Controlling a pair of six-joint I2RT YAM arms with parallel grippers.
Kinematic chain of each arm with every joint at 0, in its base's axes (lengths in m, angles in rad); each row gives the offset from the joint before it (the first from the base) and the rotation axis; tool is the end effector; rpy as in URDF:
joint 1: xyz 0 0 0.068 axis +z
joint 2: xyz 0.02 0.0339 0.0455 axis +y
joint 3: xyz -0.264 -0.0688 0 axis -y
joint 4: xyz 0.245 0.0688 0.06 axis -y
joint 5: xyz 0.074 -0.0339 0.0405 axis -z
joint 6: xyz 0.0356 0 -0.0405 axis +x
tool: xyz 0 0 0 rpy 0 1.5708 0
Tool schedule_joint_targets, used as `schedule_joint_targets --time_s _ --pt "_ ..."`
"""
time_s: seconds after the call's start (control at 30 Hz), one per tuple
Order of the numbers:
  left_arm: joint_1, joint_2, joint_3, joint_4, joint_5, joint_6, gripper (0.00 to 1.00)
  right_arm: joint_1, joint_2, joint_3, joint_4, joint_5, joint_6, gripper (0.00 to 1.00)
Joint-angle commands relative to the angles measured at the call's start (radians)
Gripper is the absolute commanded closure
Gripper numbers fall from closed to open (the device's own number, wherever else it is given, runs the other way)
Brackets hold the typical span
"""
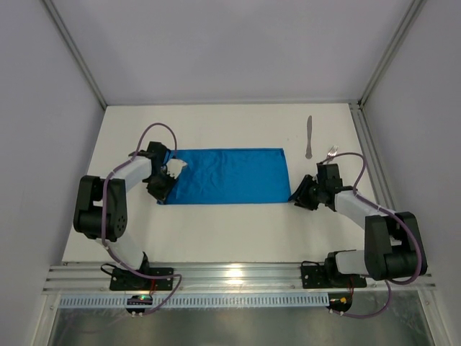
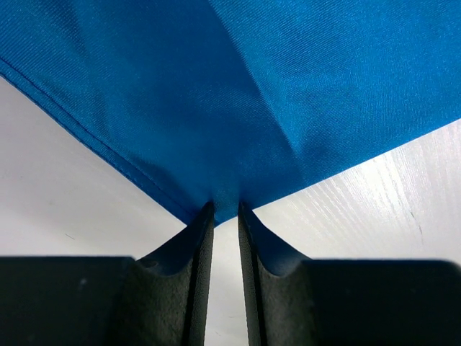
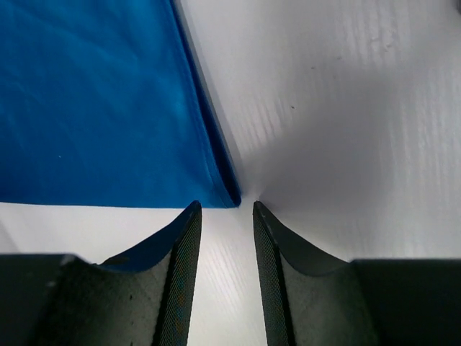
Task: Fold the napkin into a case and place the utensils inside
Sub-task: Pick up the rectangle-folded napkin from the center of the board.
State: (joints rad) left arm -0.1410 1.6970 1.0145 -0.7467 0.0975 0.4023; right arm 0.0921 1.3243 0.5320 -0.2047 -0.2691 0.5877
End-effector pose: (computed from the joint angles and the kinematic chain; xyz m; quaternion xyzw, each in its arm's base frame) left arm 0.2932 -0.0451 0.1591 0.2707 0.9588 -0.0390 0.0764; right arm 0.2273 0.0305 0.1462 0.1963 0.9307 0.2148 0.2215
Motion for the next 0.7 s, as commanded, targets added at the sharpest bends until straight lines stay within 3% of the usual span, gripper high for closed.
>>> schedule_joint_targets --time_s 0.0,0.2,0.43,0.67 --pt "0.014 -0.008 -0.028 0.040 -0.007 0.021 0.77 0.001 0.061 -0.029 0.079 -0.038 0.034 0.60" --pt "0.014 -0.004 -0.030 0.044 -0.004 0.021 0.77 0.001 0.062 -0.053 0.126 -0.042 0.052 0.61" --pt "0.014 -0.008 -0.028 0.041 -0.001 0.015 0.77 0.001 0.058 -0.041 0.128 -0.016 0.060 0.84" --pt "0.014 -0.045 -0.014 0.020 0.047 0.010 0.77 0.064 0.039 0.052 0.042 0.065 0.012 0.96"
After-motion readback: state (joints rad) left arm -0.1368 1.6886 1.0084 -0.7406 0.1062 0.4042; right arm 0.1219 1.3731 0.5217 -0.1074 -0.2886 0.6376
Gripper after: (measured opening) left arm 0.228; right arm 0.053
